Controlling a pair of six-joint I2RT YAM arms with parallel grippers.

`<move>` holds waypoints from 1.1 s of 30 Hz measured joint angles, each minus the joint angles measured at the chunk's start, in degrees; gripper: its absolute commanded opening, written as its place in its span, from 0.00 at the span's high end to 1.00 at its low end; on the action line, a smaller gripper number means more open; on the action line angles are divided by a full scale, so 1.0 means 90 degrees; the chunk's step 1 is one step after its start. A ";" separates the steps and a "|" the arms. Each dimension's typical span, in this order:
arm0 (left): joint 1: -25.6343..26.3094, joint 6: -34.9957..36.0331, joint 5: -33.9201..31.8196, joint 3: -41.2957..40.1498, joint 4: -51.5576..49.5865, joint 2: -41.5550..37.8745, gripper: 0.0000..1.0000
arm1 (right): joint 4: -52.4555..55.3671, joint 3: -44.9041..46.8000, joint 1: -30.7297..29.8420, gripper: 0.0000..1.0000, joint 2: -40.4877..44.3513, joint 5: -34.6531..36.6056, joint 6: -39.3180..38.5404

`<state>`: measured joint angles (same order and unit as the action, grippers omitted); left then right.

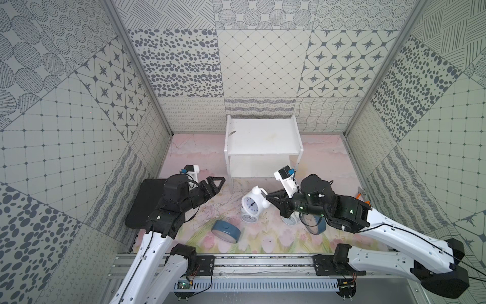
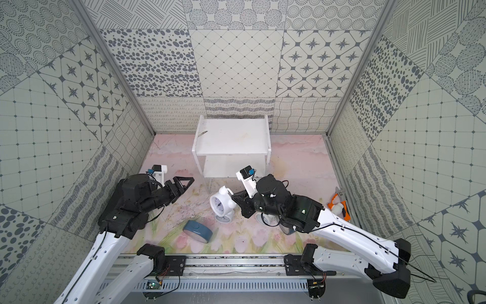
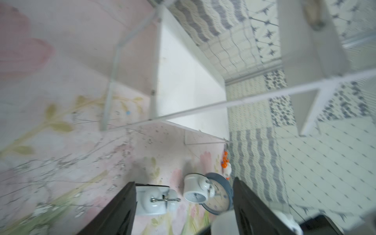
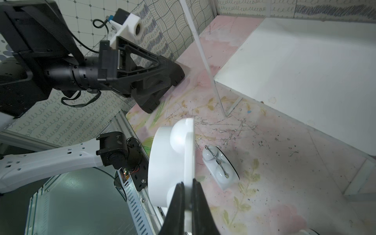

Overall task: Place the alarm clocks on the shelf by style
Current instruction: Place the alarm on the shelf.

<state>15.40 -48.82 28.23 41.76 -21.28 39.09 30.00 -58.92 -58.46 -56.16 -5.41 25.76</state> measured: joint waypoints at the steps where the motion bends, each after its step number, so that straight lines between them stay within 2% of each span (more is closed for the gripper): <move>1: 0.0231 0.0029 0.0238 -0.0007 0.0245 0.0034 0.16 | 0.0044 0.0078 0.0223 1.00 0.0075 -0.0321 0.0063; 6: 0.1175 0.0308 0.1027 0.0141 0.0850 0.0692 0.14 | 0.0194 0.0180 0.0923 1.00 0.0347 -0.1554 0.0143; 8: 0.1530 0.0483 0.1205 0.0265 0.0886 0.1037 0.09 | 0.0253 0.0180 0.1149 1.00 0.0505 -0.1962 0.0143; 13: 0.1999 0.0755 0.1588 0.0393 0.1049 0.1379 0.05 | 0.0185 0.0199 0.1535 1.00 0.0617 -0.2800 0.0267; 16: 0.2096 0.0804 0.1848 0.0355 0.1324 0.1384 0.07 | -0.0087 0.0294 0.1712 1.00 0.0556 -0.3373 0.0432; 26: 0.2152 0.0321 0.2613 -0.0032 0.2827 0.1409 0.29 | -0.0814 0.0432 0.2266 1.00 0.0024 -0.4915 0.0923; 30: 0.2157 0.0015 0.2815 -0.0058 0.3390 0.1562 0.28 | -0.0981 0.0454 0.2509 1.00 0.0019 -0.5246 0.0957; 33: 0.2159 -0.0182 0.2905 -0.0083 0.3704 0.1654 0.21 | -0.1107 0.0503 0.2718 1.00 0.0015 -0.5459 0.0964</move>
<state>34.83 -50.46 54.37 41.01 12.05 53.98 20.03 -54.39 -34.00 -56.03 -54.54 34.44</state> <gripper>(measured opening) 0.747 0.106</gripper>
